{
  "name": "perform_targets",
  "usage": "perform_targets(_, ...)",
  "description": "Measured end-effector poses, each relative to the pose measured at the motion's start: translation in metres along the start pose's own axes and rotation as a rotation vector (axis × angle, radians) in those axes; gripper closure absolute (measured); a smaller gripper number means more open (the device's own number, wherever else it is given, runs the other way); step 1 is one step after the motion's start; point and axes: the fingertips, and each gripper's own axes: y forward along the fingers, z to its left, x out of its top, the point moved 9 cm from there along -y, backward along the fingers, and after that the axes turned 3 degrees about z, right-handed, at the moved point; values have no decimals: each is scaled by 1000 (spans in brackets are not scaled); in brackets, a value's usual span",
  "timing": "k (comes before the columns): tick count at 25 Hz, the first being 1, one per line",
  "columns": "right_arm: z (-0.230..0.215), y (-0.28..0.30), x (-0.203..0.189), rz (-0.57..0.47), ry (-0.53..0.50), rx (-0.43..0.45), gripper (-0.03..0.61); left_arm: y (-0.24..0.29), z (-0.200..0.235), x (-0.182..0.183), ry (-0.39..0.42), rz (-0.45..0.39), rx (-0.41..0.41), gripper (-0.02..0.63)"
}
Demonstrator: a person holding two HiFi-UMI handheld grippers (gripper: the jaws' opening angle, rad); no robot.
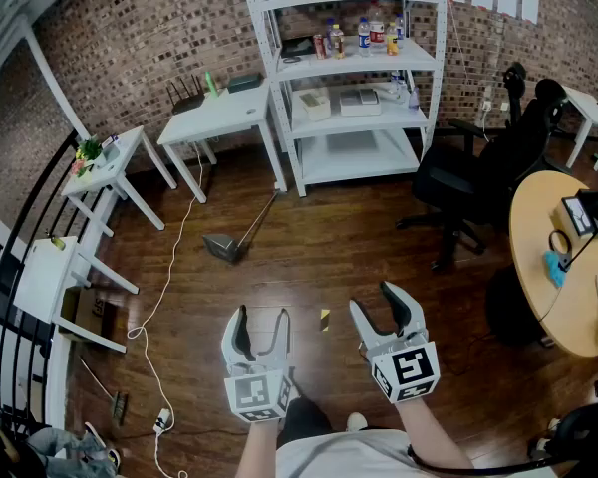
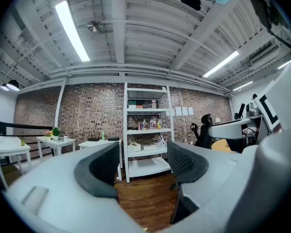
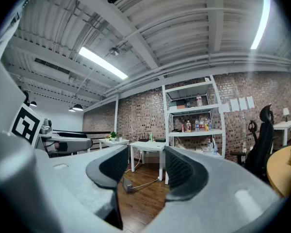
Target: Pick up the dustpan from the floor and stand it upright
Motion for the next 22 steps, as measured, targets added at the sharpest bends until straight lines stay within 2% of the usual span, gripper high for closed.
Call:
perform_targets(8, -21, 106, -5, 35, -8, -6, 357, 91, 47, -8, 13, -6, -15, 308)
perform_targets(16, 25, 278, 20, 66, -76, 134, 357, 194, 157, 3, -17, -17, 6, 319)
perform_targets(19, 47, 330, 34, 55, -97, 176, 357, 228, 203, 13, -12, -38, 20, 331)
perform_targets(22, 55, 374, 39, 67, -108, 207, 356, 261, 237, 21, -35, -21, 51, 334)
